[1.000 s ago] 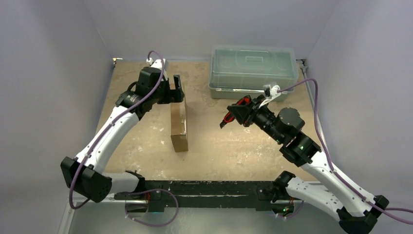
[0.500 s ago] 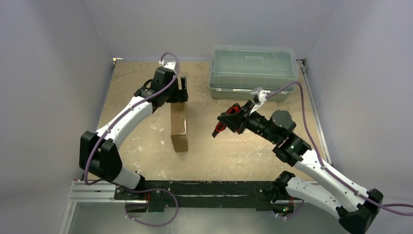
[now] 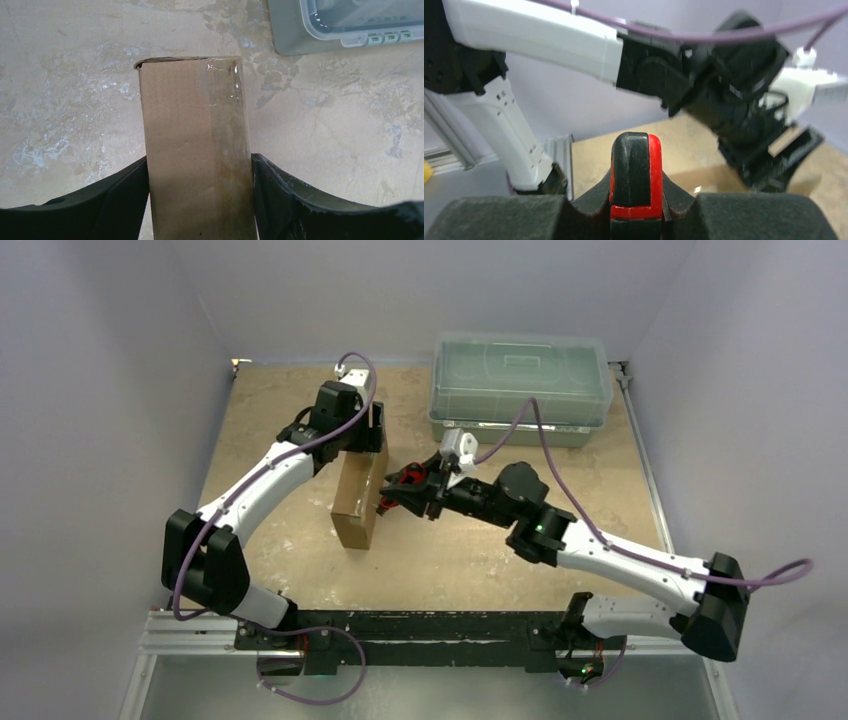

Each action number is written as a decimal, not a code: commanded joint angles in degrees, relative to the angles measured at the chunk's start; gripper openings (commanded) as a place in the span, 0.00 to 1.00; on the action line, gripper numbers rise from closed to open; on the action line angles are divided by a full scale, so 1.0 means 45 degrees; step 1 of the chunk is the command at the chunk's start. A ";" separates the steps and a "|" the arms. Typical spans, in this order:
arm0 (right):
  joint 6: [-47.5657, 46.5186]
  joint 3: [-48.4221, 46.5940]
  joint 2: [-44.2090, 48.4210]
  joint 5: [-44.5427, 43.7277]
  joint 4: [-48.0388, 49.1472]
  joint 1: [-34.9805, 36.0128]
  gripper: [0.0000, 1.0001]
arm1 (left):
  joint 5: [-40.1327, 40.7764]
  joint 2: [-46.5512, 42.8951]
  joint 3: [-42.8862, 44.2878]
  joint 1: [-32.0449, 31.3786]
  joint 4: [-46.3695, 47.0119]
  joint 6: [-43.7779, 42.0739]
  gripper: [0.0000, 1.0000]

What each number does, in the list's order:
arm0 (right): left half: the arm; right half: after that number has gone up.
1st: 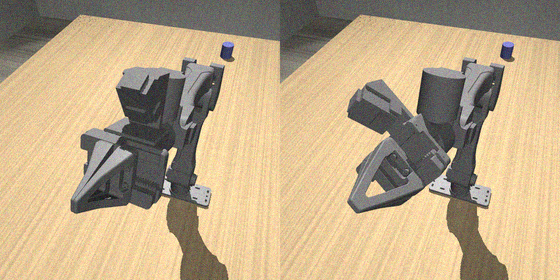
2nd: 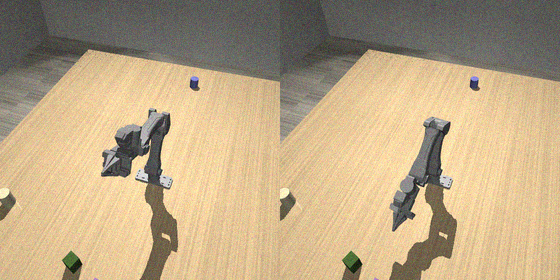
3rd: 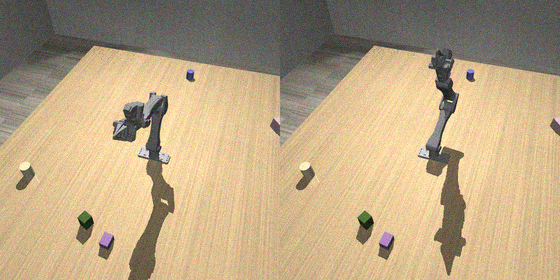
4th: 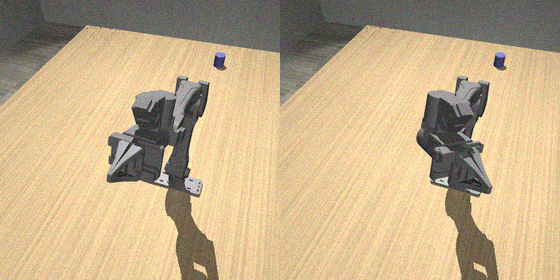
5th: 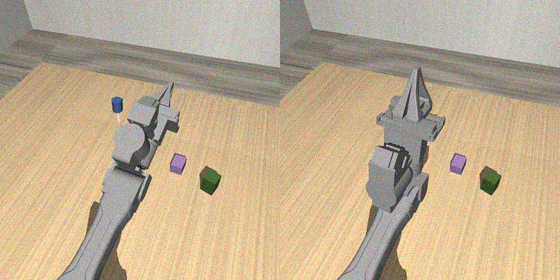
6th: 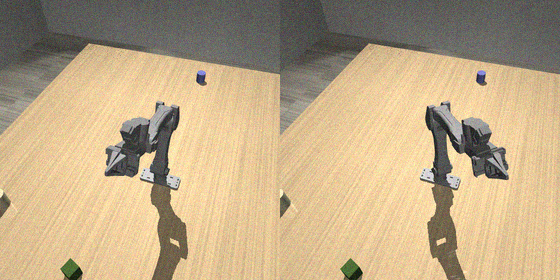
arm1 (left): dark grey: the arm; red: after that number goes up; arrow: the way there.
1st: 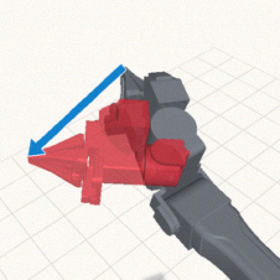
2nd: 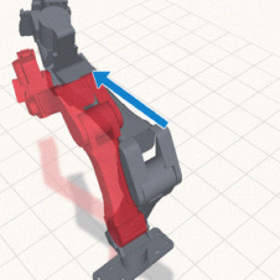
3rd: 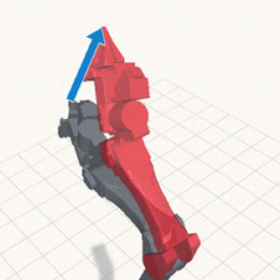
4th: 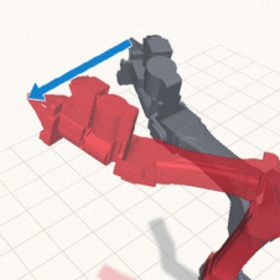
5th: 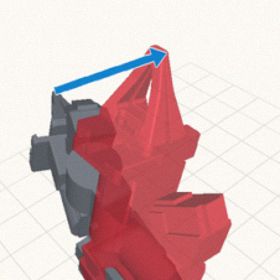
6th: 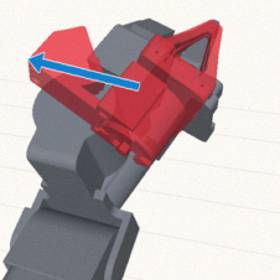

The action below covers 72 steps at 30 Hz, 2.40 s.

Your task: Unpack the express box

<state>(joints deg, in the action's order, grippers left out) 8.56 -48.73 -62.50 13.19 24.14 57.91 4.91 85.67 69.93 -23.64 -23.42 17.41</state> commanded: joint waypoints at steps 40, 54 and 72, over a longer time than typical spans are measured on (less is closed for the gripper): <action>-0.4237 -0.3792 -0.5441 0.0296 0.2595 0.1916 0.00 | -0.1671 -0.0502 -0.0521 0.0233 0.0033 -0.0547 0.67; -0.4234 -0.4073 -0.5838 0.0505 0.2255 0.1916 0.00 | -0.1847 -0.0560 -0.0525 0.0311 0.0064 -0.0529 0.66; -0.4377 -0.3607 -0.5604 -0.0027 0.1310 0.1916 0.00 | -0.2014 -0.0522 -0.0590 0.0438 0.0097 -0.0679 0.62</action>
<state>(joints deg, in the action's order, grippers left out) -10.37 -64.27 -89.56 14.48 30.41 66.37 -2.04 84.29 68.23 -22.13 -22.11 15.18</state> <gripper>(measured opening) 0.249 0.656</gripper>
